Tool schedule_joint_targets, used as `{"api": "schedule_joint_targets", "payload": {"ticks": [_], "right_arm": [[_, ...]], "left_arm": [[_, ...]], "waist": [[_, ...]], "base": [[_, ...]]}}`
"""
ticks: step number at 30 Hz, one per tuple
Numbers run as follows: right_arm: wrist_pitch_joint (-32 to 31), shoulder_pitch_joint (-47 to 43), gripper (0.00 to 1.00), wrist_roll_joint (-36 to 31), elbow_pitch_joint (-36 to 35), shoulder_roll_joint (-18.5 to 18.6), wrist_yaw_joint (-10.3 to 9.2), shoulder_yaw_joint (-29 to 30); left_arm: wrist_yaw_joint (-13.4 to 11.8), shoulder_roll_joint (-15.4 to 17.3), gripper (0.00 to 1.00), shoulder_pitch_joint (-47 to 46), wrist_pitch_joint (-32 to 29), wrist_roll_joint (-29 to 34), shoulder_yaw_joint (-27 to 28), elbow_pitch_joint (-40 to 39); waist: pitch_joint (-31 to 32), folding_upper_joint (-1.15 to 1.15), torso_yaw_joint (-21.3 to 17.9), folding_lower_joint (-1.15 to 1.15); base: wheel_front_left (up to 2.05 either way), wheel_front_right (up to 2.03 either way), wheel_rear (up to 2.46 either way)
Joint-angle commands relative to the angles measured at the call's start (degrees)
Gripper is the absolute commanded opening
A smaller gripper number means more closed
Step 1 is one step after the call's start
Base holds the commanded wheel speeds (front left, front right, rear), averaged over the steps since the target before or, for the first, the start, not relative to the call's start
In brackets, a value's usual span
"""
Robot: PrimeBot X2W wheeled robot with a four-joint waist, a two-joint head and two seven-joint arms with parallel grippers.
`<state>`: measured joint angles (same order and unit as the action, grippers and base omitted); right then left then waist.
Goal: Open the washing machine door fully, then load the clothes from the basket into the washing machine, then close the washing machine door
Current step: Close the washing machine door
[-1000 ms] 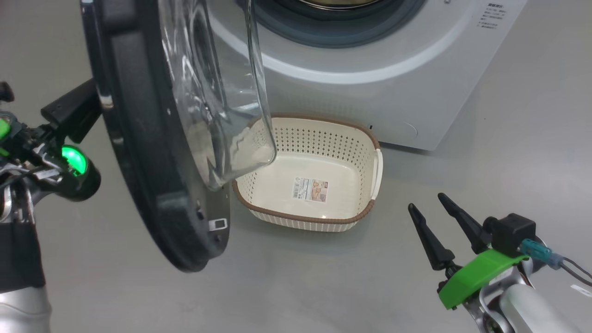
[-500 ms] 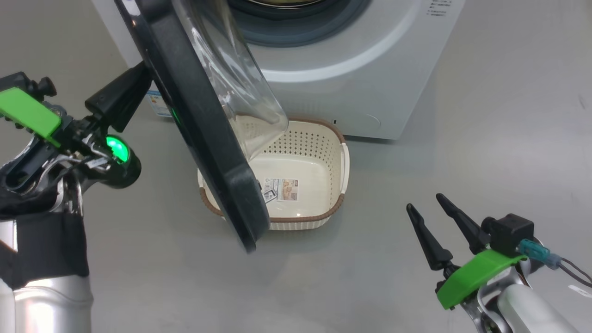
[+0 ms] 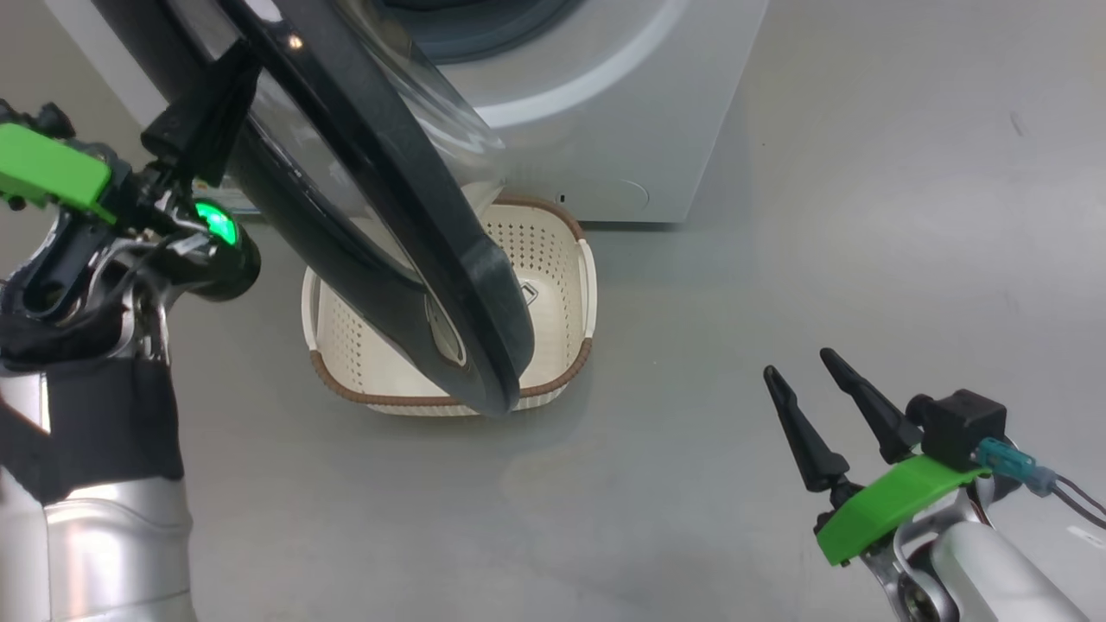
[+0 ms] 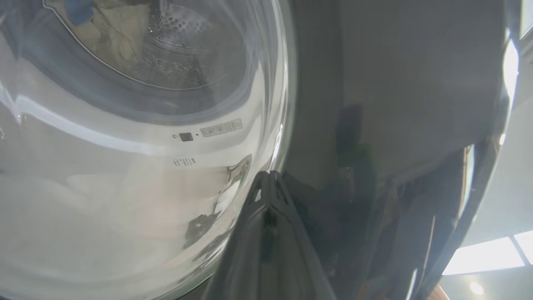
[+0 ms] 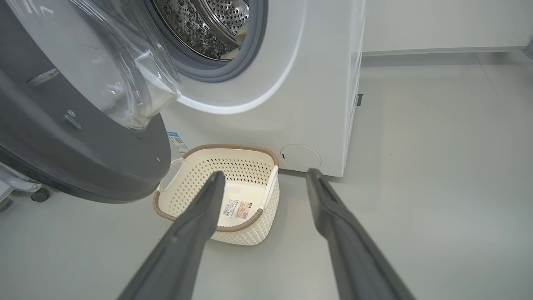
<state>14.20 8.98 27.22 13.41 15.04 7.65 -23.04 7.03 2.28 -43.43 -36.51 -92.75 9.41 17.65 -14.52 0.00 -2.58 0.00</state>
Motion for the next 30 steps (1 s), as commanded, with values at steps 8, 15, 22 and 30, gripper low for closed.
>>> {"api": "schedule_joint_targets", "payload": {"ticks": [8,15,22,30], "right_arm": [[0.8,2.6,1.00,-0.6,-2.2,-0.3,-0.16,-0.1],[0.8,3.6,1.00,-0.8,-2.4,-0.6,-0.16,-0.1],[0.8,4.3,1.00,-0.9,-2.5,-0.9,-0.16,-0.1],[0.8,4.5,1.00,-1.2,-2.3,-1.2,-0.16,0.4]], "left_arm": [[0.5,0.9,0.00,-3.9,6.1,2.2,1.1,-2.9],[0.5,0.7,0.00,-4.7,11.1,2.4,-0.3,-2.3],[0.5,0.6,0.00,-5.3,13.3,1.5,-2.4,-1.8],[0.5,0.6,0.00,-5.0,15.1,1.4,-2.9,-1.3]], "waist": [[-2.1,0.00,-1.1,0.00],[-3.8,0.00,-1.7,0.00],[-5.4,0.00,-2.2,0.00],[-5.9,0.00,-2.4,0.00]], "base": [[0.00,0.00,0.00],[0.00,0.00,0.00],[0.00,0.00,0.00],[0.00,0.00,0.00]]}}
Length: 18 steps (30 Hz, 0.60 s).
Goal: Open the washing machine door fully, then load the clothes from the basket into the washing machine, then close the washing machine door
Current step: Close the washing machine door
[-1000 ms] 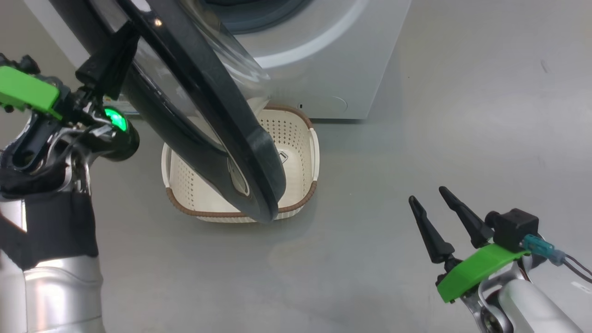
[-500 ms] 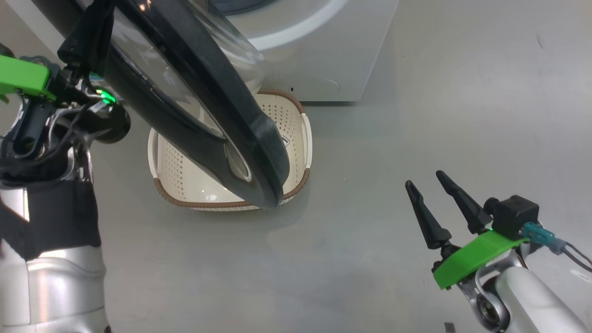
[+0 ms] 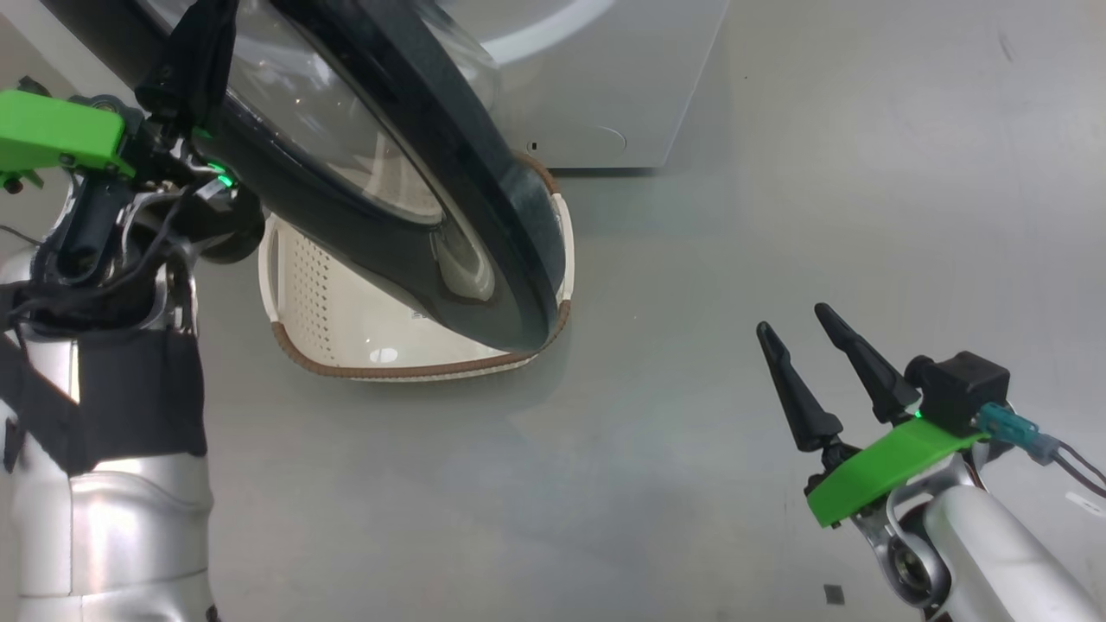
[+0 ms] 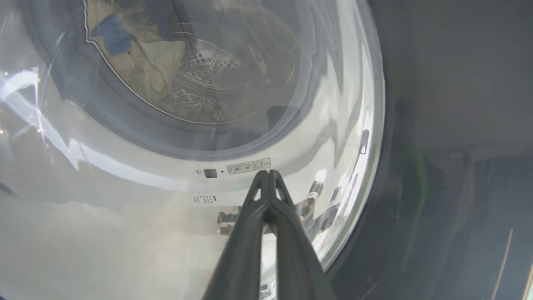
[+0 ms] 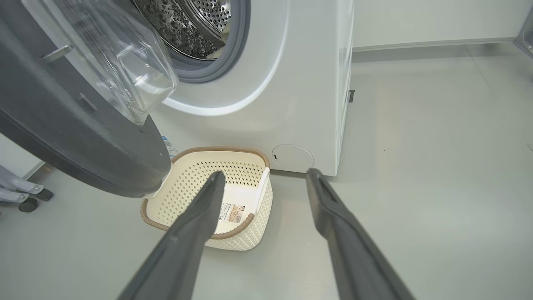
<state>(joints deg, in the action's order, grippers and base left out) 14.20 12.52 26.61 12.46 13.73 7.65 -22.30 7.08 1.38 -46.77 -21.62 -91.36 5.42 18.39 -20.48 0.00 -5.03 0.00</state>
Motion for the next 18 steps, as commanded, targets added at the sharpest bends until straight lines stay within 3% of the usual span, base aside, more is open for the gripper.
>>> {"api": "schedule_joint_targets", "payload": {"ticks": [1,18], "right_arm": [[0.8,0.9,1.00,-0.6,-1.3,0.1,-0.16,-0.3],[0.8,-3.3,1.00,0.1,-0.6,0.1,-0.16,-0.1]], "left_arm": [[0.4,1.5,0.00,-1.5,0.5,0.1,1.3,-2.0],[0.4,2.4,0.00,7.3,2.3,2.7,1.4,-7.0]], "waist": [[0.3,0.00,0.1,0.00],[10.9,0.00,4.3,0.00]], "base": [[0.00,0.00,0.00],[0.00,0.00,0.00]]}}
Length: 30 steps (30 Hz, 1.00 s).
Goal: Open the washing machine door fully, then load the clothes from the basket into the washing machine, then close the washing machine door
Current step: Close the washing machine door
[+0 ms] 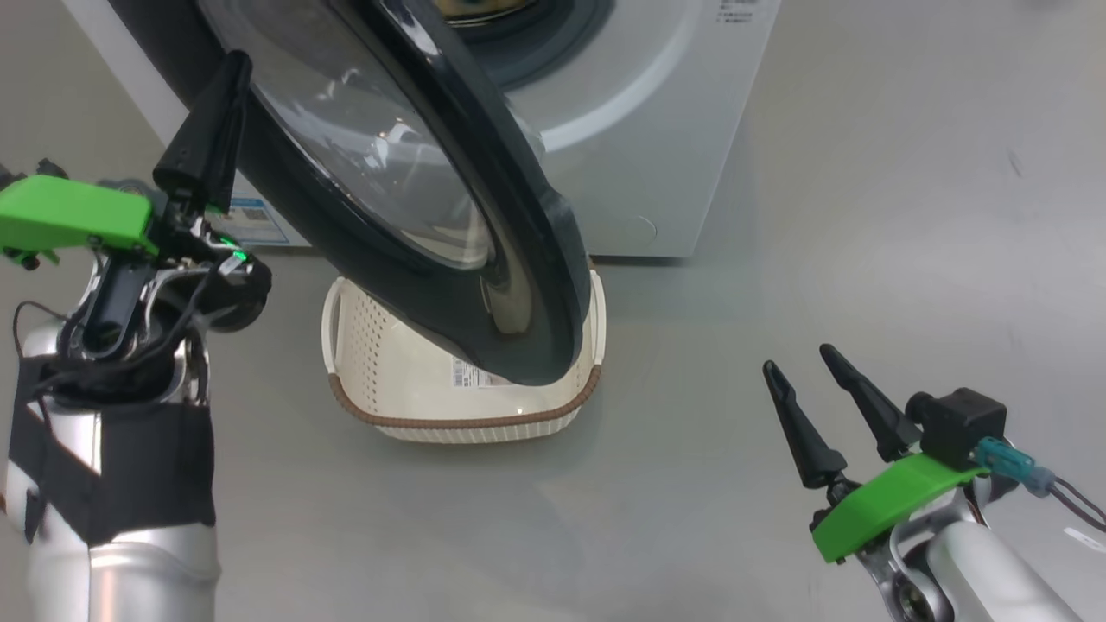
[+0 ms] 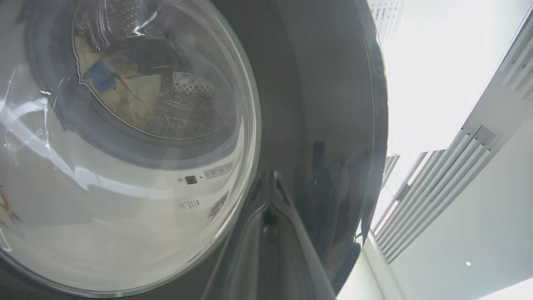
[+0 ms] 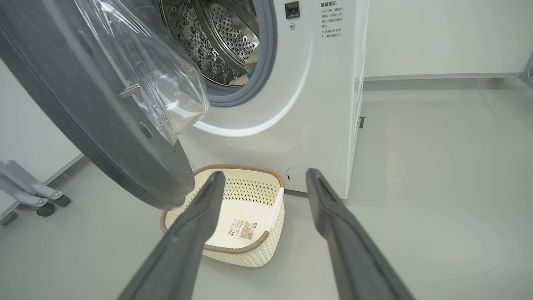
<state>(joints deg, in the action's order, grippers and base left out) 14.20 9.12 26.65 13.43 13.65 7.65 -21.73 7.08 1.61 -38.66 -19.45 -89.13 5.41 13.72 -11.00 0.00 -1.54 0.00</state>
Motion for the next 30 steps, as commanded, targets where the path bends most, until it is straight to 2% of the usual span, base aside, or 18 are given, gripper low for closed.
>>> {"api": "schedule_joint_targets", "payload": {"ticks": [1,5,6,7,8,9,10,11,12,17,25,28,30], "right_arm": [[0.8,-0.2,1.00,0.1,-1.6,0.2,-0.16,-0.7],[0.8,-1.3,1.00,0.2,-1.9,0.1,-0.16,-0.7],[0.8,-1.5,1.00,0.2,-2.0,0.1,-0.16,-0.7],[0.8,-1.8,1.00,0.2,-2.1,0.1,-0.16,-0.6],[0.8,-2.0,1.00,0.2,-2.3,0.1,-0.16,-0.5],[0.8,-2.2,1.00,0.2,-2.5,0.1,-0.16,-0.4],[0.8,-2.4,1.00,0.1,-2.7,0.1,-0.16,-0.3],[0.8,-2.4,1.00,0.1,-2.7,0.1,-0.16,-0.3],[0.8,-2.6,1.00,0.1,-2.8,0.1,-0.16,-0.2],[0.8,-3.5,1.00,-0.1,-3.6,0.1,-0.16,0.6],[0.8,-4.7,1.00,-0.6,-4.8,0.0,-0.16,1.4],[0.8,-5.1,1.00,-0.8,-5.2,-0.1,-0.16,1.7],[0.8,-5.3,1.00,-0.9,-5.5,-0.2,-0.16,1.8]], "left_arm": [[0.4,2.3,0.00,-0.2,0.3,0.6,1.3,-2.8],[0.4,3.1,0.00,2.4,1.9,2.4,0.9,-4.8],[0.4,3.3,0.16,3.0,2.3,2.7,0.6,-5.3],[0.4,3.7,0.39,3.6,2.9,3.4,0.3,-5.9],[0.4,4.1,0.50,4.2,3.9,4.5,-0.1,-6.5],[0.4,4.5,0.84,4.8,4.5,5.2,-0.6,-7.1],[0.4,5.1,0.93,5.4,5.6,6.4,-1.3,-7.8],[0.4,5.1,0.93,5.4,5.6,6.4,-1.3,-7.8],[0.4,5.6,1.00,6.0,7.0,7.7,-1.8,-8.3],[0.4,9.3,1.00,10.1,14.5,14.0,-6.7,-10.9],[0.4,18.0,1.00,16.1,29.5,25.9,-16.7,-10.4],[0.4,20.4,1.00,17.7,32.9,31.5,-19.3,-8.5],[0.4,20.8,1.00,18.7,33.9,35.1,-19.8,-7.5]], "waist": [[2.1,0.00,1.0,0.00],[4.1,0.00,1.6,0.00],[4.5,0.00,1.7,0.00],[4.8,0.00,1.8,0.00],[5.0,0.00,1.8,0.00],[5.1,0.00,1.9,0.00],[5.3,0.00,2.0,0.00],[5.3,0.00,2.0,0.00],[5.4,0.00,2.1,0.00],[5.8,0.00,2.4,0.00],[6.1,0.00,2.5,0.00],[6.2,0.00,2.5,0.00],[6.3,0.00,2.4,0.00]], "base": [[0.00,0.00,0.00],[0.00,0.00,0.00],[0.00,0.00,0.00],[0.00,0.00,0.00],[0.00,0.00,0.00],[0.00,0.00,0.00],[0.00,0.00,0.00],[0.00,0.00,0.00],[0.00,0.00,0.00],[0.00,0.00,0.00],[0.00,0.00,0.00],[0.00,0.00,0.00],[0.00,0.00,0.00]]}}
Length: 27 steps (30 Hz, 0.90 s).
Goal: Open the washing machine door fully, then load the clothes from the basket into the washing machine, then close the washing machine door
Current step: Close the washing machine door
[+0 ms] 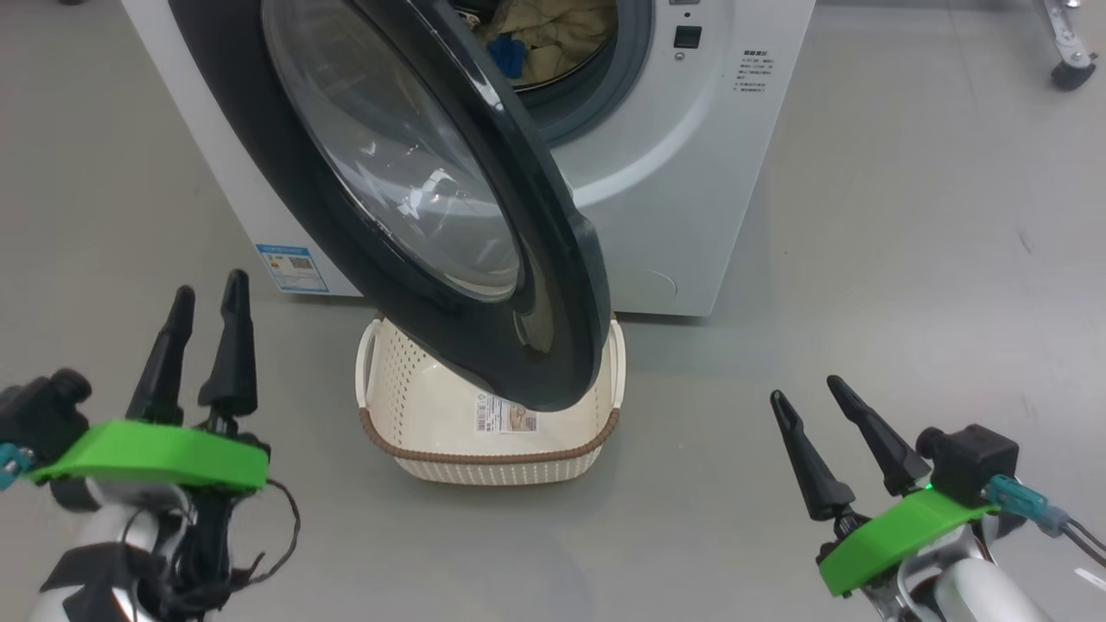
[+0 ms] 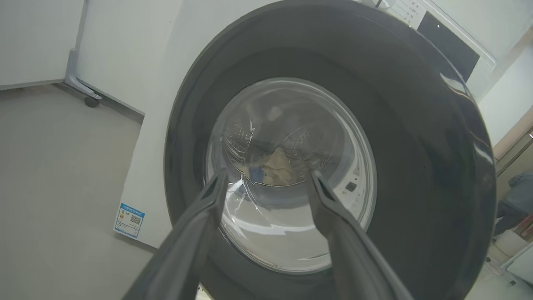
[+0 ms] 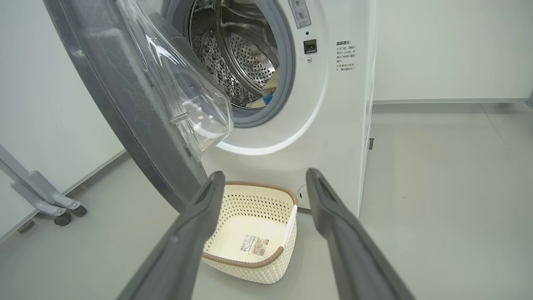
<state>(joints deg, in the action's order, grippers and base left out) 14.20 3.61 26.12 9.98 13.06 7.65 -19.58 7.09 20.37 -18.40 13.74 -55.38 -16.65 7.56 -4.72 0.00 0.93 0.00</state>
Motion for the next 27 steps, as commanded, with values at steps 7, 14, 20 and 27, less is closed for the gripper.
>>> {"api": "schedule_joint_targets", "payload": {"ticks": [7,14,20,27], "right_arm": [[0.8,-0.5,1.00,-0.7,-3.2,0.2,-0.16,0.5],[0.8,-1.5,1.00,-1.0,-4.1,0.0,-0.16,1.7],[0.8,-2.0,1.00,-1.2,-4.7,-0.6,-0.16,2.5],[0.8,-2.6,1.00,-1.3,-4.9,-0.9,-0.16,3.1]], "left_arm": [[-1.7,1.1,1.00,3.9,1.2,16.8,5.6,-2.9],[-5.3,-0.7,1.00,11.6,1.2,26.7,8.9,-7.5],[-6.3,-2.7,1.00,16.5,1.3,30.8,11.5,-9.2],[-6.5,-5.0,1.00,20.8,1.3,33.9,14.0,-10.5]], "waist": [[0.1,0.00,-0.7,0.00],[0.2,0.00,-1.2,0.00],[-0.1,0.00,-1.6,0.00],[-0.3,0.00,-2.0,0.00]], "base": [[0.00,0.00,0.00],[0.00,0.00,0.00],[0.00,0.00,0.00],[0.00,0.00,0.00]]}}
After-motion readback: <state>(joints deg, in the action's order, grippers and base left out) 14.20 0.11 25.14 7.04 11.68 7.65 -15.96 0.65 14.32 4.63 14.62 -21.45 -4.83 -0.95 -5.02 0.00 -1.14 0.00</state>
